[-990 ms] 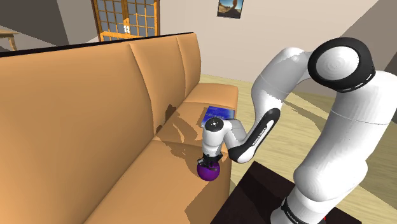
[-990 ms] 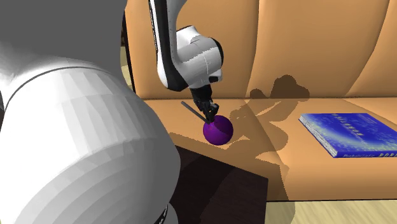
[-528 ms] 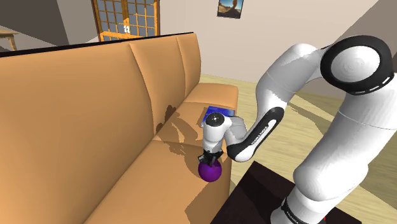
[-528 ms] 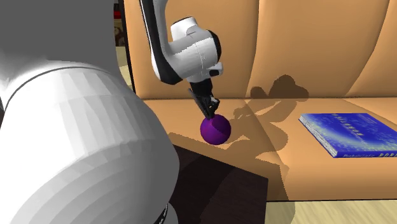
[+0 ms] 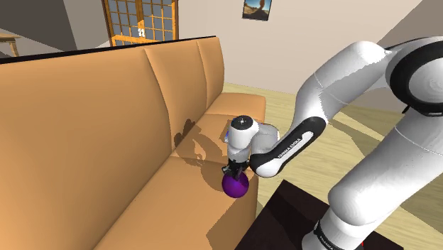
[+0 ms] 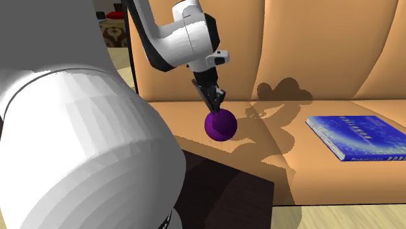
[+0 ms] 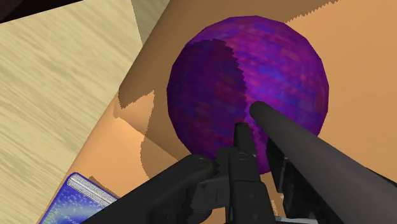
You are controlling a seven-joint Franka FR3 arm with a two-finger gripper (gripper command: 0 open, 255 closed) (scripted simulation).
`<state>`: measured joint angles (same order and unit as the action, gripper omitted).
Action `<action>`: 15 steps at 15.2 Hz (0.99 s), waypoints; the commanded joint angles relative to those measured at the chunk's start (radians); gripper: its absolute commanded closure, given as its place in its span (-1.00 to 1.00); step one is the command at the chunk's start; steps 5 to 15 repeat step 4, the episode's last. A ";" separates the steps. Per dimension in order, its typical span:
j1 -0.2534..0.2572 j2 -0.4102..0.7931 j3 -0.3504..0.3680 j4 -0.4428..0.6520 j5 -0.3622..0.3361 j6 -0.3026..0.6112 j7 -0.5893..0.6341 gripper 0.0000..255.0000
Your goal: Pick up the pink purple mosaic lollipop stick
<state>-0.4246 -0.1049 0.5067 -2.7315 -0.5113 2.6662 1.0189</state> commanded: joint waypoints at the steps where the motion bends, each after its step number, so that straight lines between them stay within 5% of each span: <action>1: 0.016 -0.035 -0.007 -0.004 0.059 -0.019 -0.050 1.00; 15: 0.028 -0.056 -0.014 -0.004 0.090 -0.033 -0.075 1.00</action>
